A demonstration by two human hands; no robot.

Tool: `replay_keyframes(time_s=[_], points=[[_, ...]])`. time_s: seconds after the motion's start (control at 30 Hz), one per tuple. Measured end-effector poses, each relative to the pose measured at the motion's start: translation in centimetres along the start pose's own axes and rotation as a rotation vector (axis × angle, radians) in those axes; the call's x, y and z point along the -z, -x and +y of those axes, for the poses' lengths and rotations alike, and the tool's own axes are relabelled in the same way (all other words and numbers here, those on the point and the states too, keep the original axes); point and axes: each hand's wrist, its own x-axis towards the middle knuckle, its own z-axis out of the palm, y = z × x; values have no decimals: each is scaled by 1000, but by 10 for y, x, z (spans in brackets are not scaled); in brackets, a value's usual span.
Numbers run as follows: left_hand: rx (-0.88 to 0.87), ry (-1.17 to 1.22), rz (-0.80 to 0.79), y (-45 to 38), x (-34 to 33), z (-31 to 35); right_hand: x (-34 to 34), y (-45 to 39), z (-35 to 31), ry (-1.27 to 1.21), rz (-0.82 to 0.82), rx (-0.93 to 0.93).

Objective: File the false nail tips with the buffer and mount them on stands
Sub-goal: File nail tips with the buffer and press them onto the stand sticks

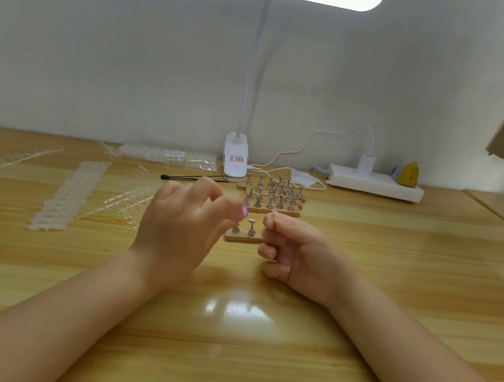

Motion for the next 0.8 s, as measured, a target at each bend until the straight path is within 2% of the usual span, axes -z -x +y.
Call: replay_keyframes(time_s=[0.1,0.2,0.27,0.3,0.4,0.53,0.67,0.8], points=[[-17,84,-118,-1,0,4,1,-2,-1,-24,95,39],[-104,107,-331,3,-5,7,5,-1,-6,15,171,87],[-38,99,-449,7,-8,5,8,0,-8,96,196,102],[23,129,-460,8,-10,4,9,0,-8,144,203,104],[202,369,-316,5,-7,7,8,-1,-6,272,199,97],[211,573,-218,4,-6,15,7,-1,-3,352,101,111],[214,608,-188,5,-7,21,7,0,-3,397,72,101],[252,518,-133,6,-5,21,-2,-1,-4,530,255,115]])
